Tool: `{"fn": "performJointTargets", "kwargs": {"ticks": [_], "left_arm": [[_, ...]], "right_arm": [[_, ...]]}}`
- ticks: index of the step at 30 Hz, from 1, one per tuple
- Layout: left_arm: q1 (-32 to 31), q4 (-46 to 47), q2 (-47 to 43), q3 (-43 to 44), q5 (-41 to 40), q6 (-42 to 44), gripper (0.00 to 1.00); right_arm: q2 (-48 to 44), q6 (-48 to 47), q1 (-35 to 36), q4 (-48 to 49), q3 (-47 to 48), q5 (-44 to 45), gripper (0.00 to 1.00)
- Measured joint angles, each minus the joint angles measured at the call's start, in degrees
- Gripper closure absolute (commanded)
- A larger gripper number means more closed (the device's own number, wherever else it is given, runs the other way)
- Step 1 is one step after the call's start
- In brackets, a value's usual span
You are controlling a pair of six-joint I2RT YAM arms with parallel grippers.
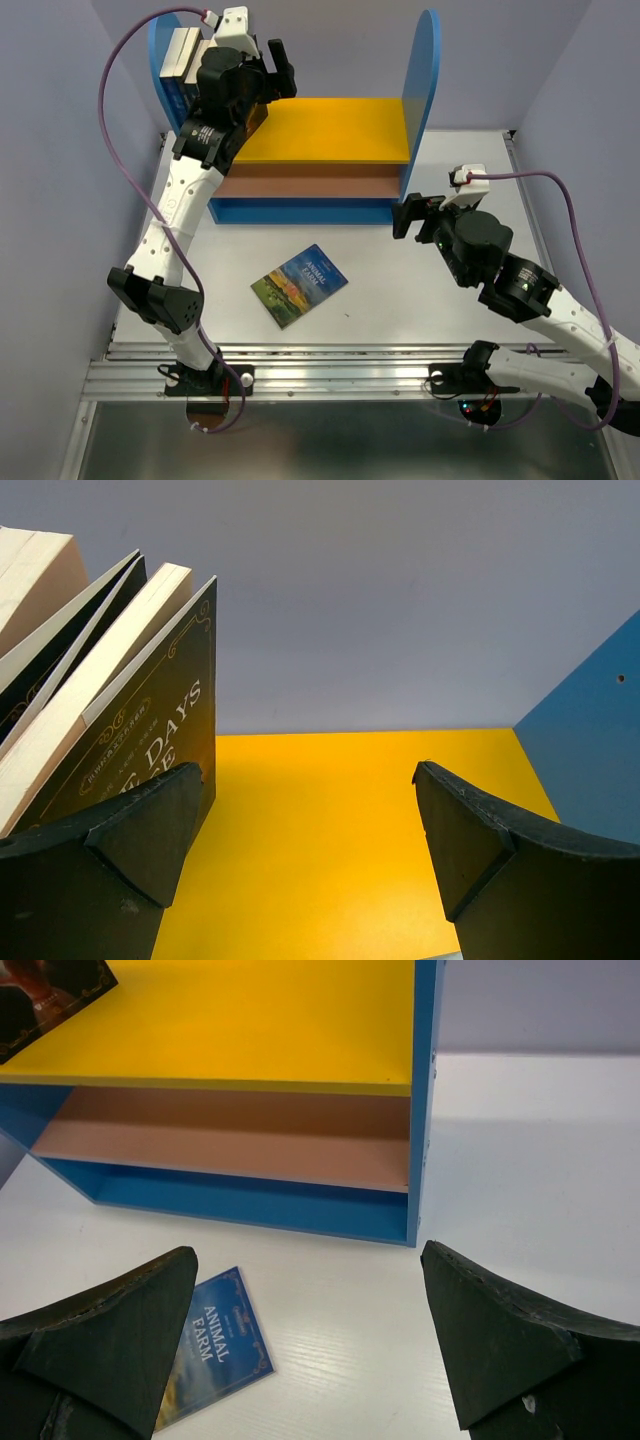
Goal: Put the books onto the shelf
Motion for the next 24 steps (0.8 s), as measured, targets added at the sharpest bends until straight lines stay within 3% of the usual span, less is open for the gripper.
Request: {"fn": "performJointTargets", "kwargs": {"ticks": [24], "left_arm": [[-1.81,0.33,0.0,-1.03,6.51,1.49,0.01]], "right_arm": [[-0.04,-0.02,0.0,-0.02,-0.85,-0.04,0.0]]}}
